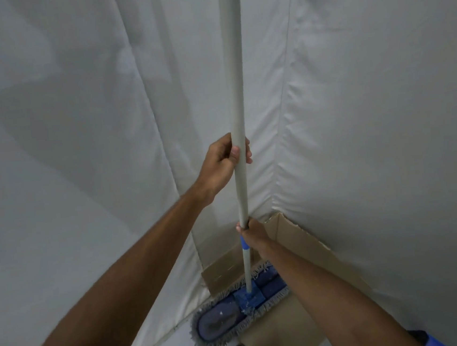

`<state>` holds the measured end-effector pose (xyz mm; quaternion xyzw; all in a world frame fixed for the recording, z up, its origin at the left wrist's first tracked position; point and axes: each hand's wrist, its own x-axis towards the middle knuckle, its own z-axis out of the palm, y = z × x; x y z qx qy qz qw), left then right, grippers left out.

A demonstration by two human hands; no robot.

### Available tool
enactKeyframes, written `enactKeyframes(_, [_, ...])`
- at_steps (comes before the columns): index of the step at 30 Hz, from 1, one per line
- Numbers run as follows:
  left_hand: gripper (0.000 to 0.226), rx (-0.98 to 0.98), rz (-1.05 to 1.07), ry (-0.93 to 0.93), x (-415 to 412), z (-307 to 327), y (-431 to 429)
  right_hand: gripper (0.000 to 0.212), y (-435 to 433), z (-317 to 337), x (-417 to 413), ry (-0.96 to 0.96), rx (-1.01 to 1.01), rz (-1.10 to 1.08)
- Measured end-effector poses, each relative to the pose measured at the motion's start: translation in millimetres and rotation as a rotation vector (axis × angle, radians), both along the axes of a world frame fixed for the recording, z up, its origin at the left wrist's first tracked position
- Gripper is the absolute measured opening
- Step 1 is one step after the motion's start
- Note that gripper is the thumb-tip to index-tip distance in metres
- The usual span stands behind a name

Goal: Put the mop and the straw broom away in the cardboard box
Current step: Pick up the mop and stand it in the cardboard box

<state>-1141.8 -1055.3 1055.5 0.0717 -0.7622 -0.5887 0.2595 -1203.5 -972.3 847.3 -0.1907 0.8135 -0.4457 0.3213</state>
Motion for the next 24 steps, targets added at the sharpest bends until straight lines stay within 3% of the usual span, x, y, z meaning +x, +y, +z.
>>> enactKeyframes(14, [0.023,0.070,-0.020,-0.190,-71,-103,-104,0.034,-91,5,-62,-0.076,0.023,-0.130])
enactKeyframes(24, [0.029,0.012,-0.086,-0.356,-100,-163,-132,0.048,-123,-12,-78,-0.196,0.189,-0.144])
